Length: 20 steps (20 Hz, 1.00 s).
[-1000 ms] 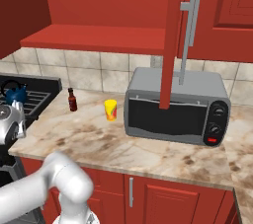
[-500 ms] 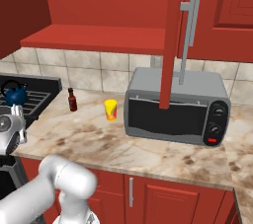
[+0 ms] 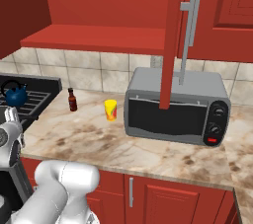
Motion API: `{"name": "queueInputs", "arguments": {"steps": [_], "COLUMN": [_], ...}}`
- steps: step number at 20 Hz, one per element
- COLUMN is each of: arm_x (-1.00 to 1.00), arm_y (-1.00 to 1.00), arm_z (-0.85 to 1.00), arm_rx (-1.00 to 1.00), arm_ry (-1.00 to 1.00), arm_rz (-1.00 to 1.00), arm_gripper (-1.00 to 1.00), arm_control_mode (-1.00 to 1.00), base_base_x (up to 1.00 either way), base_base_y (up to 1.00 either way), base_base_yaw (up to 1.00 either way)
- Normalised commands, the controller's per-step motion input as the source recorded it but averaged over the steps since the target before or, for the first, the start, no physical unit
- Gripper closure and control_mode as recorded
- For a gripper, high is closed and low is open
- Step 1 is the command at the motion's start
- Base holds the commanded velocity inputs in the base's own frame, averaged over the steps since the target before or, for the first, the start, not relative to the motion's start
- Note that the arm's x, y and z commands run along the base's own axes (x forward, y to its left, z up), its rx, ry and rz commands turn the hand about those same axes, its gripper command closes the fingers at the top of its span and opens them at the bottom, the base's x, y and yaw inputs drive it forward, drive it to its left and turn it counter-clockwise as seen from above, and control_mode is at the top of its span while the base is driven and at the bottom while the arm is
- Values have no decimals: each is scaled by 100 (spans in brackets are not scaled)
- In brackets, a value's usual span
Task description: Pick the pan from the cabinet and place it on the stove. Then turn on the stove burner for the pan.
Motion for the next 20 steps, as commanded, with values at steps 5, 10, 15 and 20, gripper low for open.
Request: {"name": "queueInputs", "arguments": {"steps": [5, 10, 15, 20], "arm_x": [-73, -70, -70, -73], "arm_y": [23, 41, 50, 30], "arm_z": [65, 66, 65, 33], "arm_rx": [0, 0, 0, -3], "arm_ry": [-3, -3, -1, 0], "arm_rz": [-7, -10, -10, -8], "arm_gripper": [-100, -100, -100, -100], "arm_control_mode": [-100, -100, -100, -100], "base_base_x": [0, 0, 0, 0], "base_base_y": [0, 0, 0, 0], "base_base_yaw": [0, 0, 0, 0]}}
